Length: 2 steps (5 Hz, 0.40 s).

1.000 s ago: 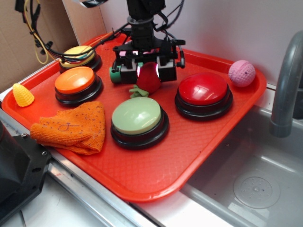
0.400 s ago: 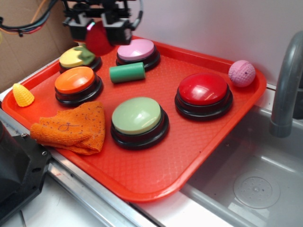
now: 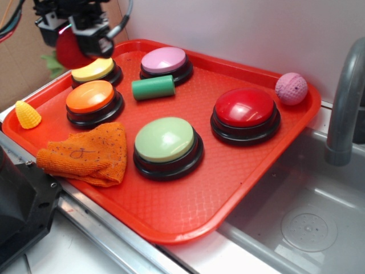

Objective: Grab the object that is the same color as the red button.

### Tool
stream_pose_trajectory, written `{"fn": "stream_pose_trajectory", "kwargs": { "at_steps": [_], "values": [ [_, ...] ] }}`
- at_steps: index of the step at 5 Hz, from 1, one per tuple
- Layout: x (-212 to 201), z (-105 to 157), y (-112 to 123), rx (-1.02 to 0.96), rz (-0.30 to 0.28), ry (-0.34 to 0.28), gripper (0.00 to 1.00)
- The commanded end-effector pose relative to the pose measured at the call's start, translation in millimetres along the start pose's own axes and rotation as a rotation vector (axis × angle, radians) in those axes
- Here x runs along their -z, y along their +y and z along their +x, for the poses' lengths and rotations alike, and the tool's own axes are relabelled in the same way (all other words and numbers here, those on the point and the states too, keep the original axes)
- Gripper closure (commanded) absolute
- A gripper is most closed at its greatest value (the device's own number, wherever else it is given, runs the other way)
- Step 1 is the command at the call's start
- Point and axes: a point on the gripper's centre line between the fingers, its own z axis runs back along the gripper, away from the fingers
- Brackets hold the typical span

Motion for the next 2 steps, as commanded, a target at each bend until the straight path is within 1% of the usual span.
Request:
{"fn": "stream_pose_trajectory", "kwargs": {
  "at_steps": [1,2],
  "values": [
    [-9.7,-1.6,15.7,0.083,-0.04,-0.025,1.0],
    [-12.6,2.2,20.4,0.037,-0.021,-0.048,0.97]
  ]
}}
